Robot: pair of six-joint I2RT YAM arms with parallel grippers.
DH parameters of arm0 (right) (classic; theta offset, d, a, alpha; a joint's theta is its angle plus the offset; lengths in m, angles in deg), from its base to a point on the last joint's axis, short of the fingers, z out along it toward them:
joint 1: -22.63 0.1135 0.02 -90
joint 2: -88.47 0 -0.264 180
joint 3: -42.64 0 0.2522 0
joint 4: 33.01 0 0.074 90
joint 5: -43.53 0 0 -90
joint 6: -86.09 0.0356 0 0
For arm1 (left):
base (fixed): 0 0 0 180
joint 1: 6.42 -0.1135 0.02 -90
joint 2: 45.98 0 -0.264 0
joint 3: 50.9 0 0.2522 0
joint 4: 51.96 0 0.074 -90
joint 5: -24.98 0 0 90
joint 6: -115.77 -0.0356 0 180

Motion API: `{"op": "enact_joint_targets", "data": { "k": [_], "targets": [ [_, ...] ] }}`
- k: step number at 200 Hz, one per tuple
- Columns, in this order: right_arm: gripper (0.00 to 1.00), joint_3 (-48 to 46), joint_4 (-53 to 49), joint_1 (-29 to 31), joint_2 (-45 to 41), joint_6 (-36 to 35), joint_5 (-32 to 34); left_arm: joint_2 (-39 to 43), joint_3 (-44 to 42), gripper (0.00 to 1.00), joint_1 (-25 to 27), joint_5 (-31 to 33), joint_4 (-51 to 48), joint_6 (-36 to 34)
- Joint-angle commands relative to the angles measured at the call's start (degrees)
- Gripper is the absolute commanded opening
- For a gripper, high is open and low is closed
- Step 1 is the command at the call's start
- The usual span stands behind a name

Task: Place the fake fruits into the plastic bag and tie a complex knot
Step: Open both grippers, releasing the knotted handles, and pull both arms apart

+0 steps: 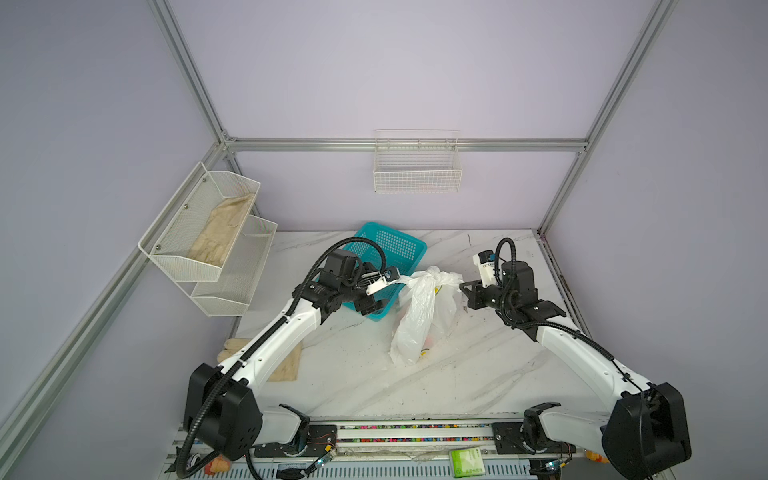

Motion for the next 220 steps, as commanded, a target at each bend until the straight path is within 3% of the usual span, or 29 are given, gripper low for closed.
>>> {"op": "enact_joint_targets", "data": {
  "k": [1,38,71,84,93,119,145,181,220],
  "targets": [
    [0.0,2.1,0.5,0.1,-0.7,-0.9,-1.0,-2.9,9.2,0.74,1.4,-1.7,3.0,-1.5],
    [0.0,2.5,0.0,0.1,-0.7,-1.2,-0.9,-4.4,11.1,0.57,3.0,-0.9,3.9,-0.9],
    [0.0,2.6,-0.4,0.1,-0.9,-1.2,0.0,-3.6,11.1,0.35,3.4,-2.1,4.3,-0.1],
    [0.0,2.7,-0.9,0.1,-0.7,-1.2,1.4,-3.1,10.4,0.2,3.5,-2.5,4.3,-0.1],
    [0.0,3.1,-1.9,0.1,-0.6,-1.0,3.2,-2.7,9.9,0.0,3.5,-1.9,4.2,0.4],
    [0.0,4.0,-5.5,0.1,-1.2,0.5,11.0,0.7,7.0,0.0,3.4,2.7,1.8,5.3],
    [0.0,2.6,-6.1,-0.1,-2.5,2.9,17.1,5.9,-1.0,0.0,3.4,9.8,2.1,9.3],
    [0.0,-2.1,-3.1,-3.4,-1.6,6.0,13.0,8.4,-8.7,0.0,-0.1,15.9,-0.1,12.0],
    [0.0,-8.9,2.4,-16.6,-4.2,10.7,0.9,8.4,-11.8,0.0,-0.9,22.4,-0.1,16.1]
  ]
}}
